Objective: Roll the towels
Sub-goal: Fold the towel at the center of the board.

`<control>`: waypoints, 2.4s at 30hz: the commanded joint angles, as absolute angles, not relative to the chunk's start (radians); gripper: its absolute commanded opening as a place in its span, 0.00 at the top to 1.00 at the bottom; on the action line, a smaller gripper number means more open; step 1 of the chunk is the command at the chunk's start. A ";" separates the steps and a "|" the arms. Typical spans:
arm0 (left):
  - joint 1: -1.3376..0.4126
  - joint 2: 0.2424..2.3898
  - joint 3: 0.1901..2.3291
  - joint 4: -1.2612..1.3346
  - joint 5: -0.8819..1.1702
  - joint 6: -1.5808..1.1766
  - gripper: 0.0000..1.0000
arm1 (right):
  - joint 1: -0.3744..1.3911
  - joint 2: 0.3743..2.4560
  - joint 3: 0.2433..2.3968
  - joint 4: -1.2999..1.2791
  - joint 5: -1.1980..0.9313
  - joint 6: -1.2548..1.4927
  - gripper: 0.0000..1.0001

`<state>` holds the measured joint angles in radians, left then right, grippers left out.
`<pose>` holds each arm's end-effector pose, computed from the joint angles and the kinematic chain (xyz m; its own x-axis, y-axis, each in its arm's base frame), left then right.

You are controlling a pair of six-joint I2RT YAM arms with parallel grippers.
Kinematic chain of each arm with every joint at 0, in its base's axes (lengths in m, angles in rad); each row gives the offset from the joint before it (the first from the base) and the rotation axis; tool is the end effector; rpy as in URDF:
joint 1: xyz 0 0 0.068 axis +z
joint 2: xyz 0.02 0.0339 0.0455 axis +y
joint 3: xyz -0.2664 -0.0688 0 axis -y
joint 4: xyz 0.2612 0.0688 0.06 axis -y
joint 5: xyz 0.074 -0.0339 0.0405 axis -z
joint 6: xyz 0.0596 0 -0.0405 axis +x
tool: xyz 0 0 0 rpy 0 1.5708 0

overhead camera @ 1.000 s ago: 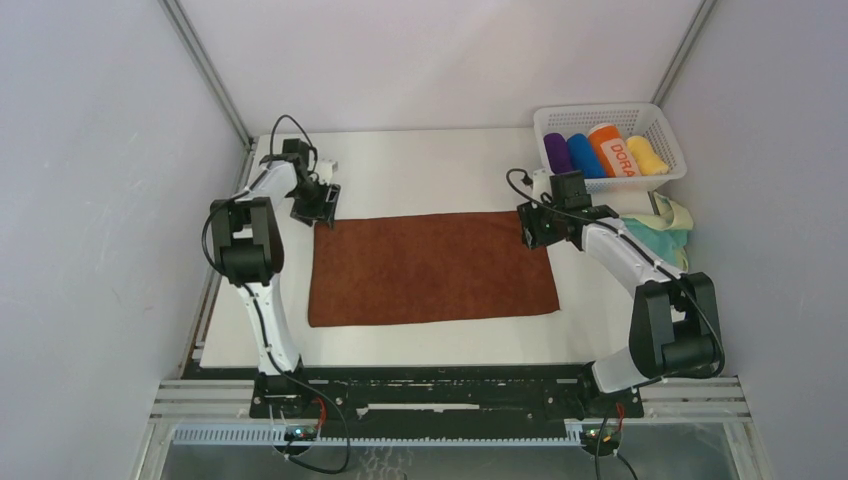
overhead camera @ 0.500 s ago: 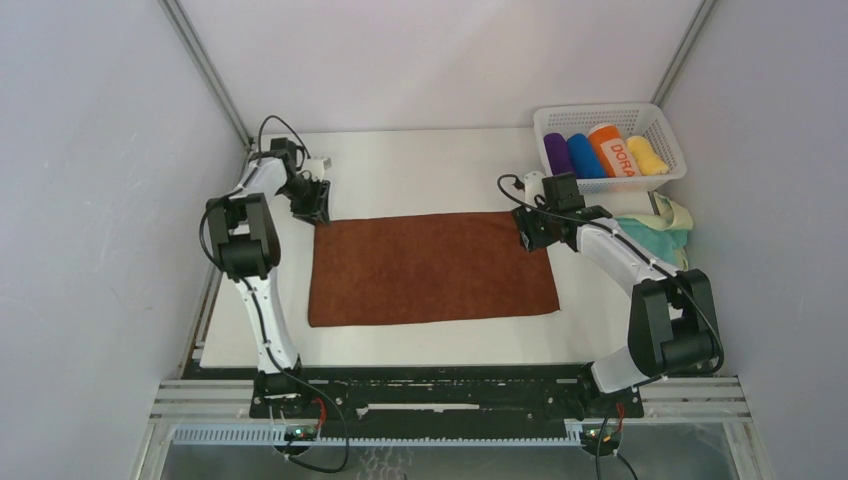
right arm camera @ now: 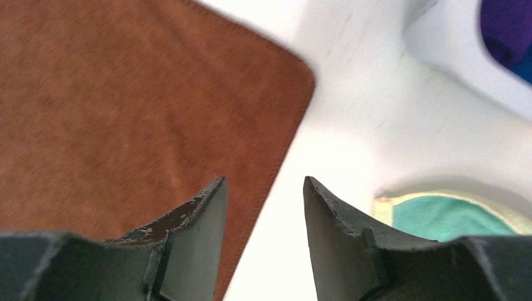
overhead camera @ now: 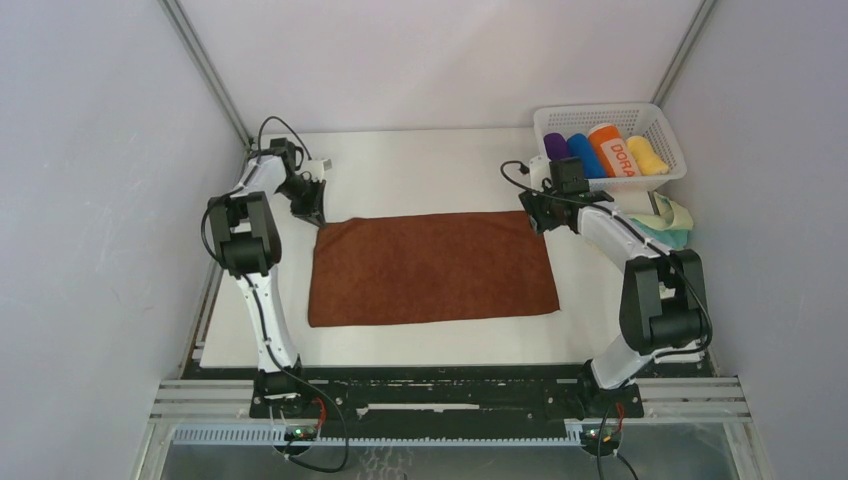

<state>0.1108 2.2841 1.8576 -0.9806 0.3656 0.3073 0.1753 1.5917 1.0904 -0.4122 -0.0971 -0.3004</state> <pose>0.4775 0.0317 0.1336 -0.9484 0.1787 -0.2620 0.2534 0.9238 -0.2869 0.3583 0.0693 0.2014 -0.6760 -0.4188 -0.6063 -0.4522 0.8854 -0.1075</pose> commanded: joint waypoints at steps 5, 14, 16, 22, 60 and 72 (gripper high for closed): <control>0.112 2.274 1.912 -1.007 0.250 0.325 0.99 | 0.145 1.722 1.227 -0.334 -0.105 -0.457 0.54; 0.112 2.265 1.909 -0.994 0.232 0.320 1.00 | 0.101 1.904 1.409 -0.472 -0.219 -0.577 0.60; 0.111 2.263 1.907 -0.991 0.231 0.319 1.00 | 0.097 1.939 1.437 -0.487 -0.227 -0.584 0.63; 0.111 2.255 1.897 -0.980 0.232 0.313 1.00 | 0.087 2.028 1.526 -0.540 -0.246 -0.597 0.67; 0.111 2.162 1.836 -0.897 0.165 0.286 1.00 | 0.107 2.265 1.810 -0.793 -0.078 -0.688 1.00; 0.111 1.883 1.611 -0.679 0.041 0.235 1.00 | 0.103 1.982 1.597 -0.615 -0.068 -0.663 1.00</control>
